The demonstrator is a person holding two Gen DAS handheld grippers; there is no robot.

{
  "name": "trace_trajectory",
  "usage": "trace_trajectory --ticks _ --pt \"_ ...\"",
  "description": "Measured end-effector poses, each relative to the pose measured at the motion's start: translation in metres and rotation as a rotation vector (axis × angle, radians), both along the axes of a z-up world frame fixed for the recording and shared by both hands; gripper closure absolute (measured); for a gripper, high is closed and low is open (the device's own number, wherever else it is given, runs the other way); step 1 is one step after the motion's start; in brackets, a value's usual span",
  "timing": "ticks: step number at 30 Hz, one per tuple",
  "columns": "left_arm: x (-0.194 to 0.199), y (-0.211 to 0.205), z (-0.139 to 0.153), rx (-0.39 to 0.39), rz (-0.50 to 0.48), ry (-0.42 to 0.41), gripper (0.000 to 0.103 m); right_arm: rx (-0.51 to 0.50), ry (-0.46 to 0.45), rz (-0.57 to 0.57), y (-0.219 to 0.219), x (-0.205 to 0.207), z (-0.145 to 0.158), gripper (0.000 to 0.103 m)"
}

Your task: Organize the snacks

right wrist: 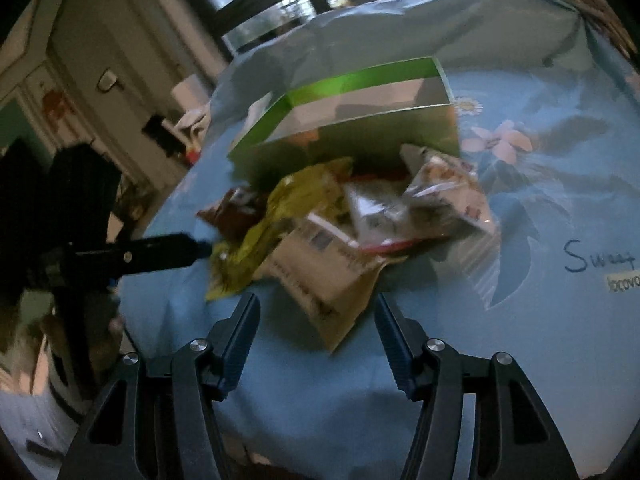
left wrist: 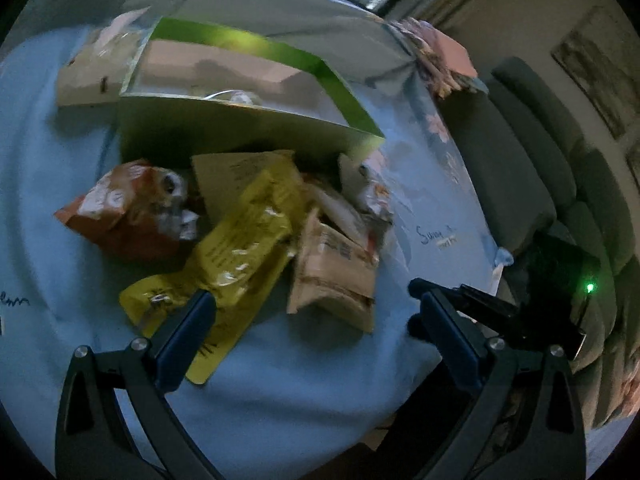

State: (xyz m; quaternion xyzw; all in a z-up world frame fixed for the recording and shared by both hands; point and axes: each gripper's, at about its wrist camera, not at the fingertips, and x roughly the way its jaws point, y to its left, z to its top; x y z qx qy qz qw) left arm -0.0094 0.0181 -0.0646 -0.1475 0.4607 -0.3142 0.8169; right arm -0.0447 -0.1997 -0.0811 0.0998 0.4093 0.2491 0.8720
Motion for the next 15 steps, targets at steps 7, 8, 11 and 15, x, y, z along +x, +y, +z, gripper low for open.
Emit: trace_trajectory --ticks 7,8,11,15 --pt "-0.007 -0.025 -0.003 0.044 -0.086 -0.052 0.001 -0.042 -0.007 0.007 0.005 -0.003 -0.012 0.042" --pt "-0.006 -0.027 -0.004 0.041 -0.091 -0.048 0.001 -0.043 -0.004 0.003 0.005 -0.002 -0.014 0.042" --pt "-0.001 -0.031 -0.006 0.032 -0.095 -0.04 0.002 -0.05 -0.002 0.001 0.006 -0.002 -0.017 0.042" --pt "0.002 -0.036 -0.01 0.031 -0.096 -0.02 0.008 -0.047 0.003 0.012 0.008 0.002 -0.02 0.042"
